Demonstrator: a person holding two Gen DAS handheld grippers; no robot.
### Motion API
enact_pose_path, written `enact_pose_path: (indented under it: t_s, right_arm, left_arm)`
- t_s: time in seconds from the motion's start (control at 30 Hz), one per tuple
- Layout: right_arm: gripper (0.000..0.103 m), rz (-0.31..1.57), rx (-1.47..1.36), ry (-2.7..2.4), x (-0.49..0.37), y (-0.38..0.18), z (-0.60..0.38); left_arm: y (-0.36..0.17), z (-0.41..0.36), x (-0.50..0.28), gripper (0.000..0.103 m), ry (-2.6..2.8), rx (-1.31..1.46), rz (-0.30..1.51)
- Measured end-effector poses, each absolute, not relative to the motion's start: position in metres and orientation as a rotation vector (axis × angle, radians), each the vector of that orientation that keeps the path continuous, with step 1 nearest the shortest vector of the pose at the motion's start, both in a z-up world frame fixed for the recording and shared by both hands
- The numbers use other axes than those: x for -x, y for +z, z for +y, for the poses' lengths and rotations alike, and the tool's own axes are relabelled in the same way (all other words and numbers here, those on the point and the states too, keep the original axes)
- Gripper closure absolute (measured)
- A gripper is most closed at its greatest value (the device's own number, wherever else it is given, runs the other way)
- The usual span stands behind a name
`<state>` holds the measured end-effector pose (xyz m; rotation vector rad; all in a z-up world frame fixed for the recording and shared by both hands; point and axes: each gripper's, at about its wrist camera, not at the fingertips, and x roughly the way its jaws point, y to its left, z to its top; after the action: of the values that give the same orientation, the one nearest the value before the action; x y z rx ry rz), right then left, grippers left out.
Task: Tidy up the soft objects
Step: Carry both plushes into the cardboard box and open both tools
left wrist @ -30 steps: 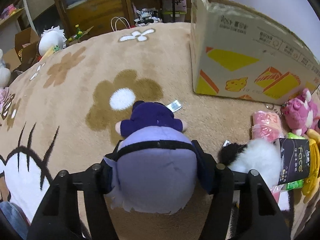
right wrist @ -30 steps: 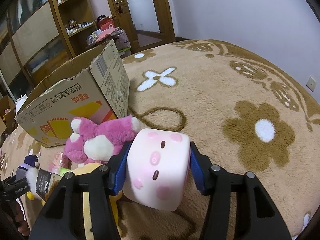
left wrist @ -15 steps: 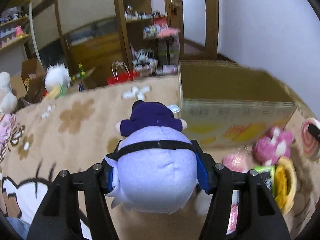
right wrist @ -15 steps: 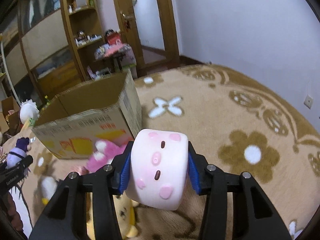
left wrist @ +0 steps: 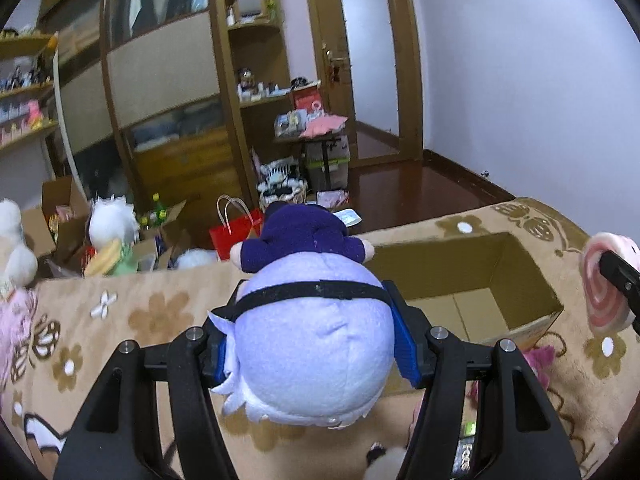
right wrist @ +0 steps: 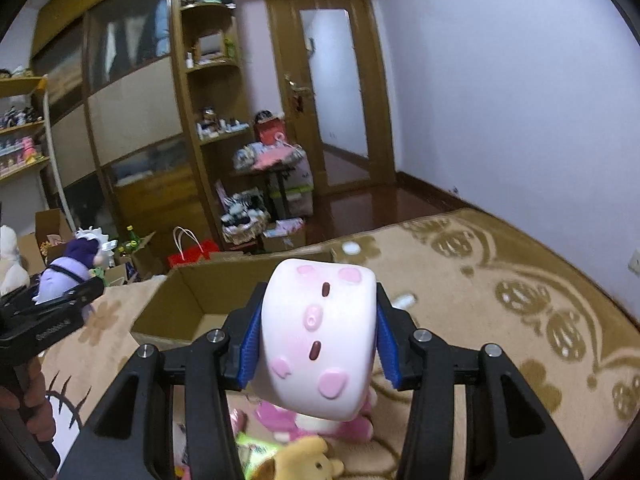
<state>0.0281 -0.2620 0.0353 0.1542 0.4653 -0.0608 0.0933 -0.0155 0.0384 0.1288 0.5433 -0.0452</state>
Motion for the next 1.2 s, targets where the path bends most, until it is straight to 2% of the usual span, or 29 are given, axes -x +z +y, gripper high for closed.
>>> enact_pose_path:
  t_s: [0.27,0.43,0.87,1.07,1.17,1.2]
  right_arm:
    - [0.052,0.432,-0.076,-0.010,-0.060,0.053,-0.237]
    - [0.051,0.441,-0.127,0.023,-0.075,0.047,-0.234]
    - [0.051,0.561,-0.125,0.068,-0.100,-0.004,-0.226]
    - [0.046,0.548,-0.146,0.072,-0.099,-0.007,-0.230]
    - [0.038,0.541,-0.150,0.066,-0.097,-0.008,-0.231]
    - [0.033,0.541,-0.147,0.062,-0.097,-0.008,-0.231]
  left_arm:
    - [0.056,-0.035,-0.115,0.041,-0.070,-0.151,0.485]
    - [0.055,-0.042,-0.131,0.041,-0.089,-0.147,0.493]
    - [0.002,-0.058,-0.154,0.040,-0.125,-0.169,0.626]
    - [-0.010,-0.062,-0.153,0.038,-0.124,-0.194,0.641]
    - [-0.010,-0.060,-0.152,0.030,-0.114,-0.186,0.637]
    - [-0.008,-0.059,-0.152,0.026,-0.111,-0.180,0.630]
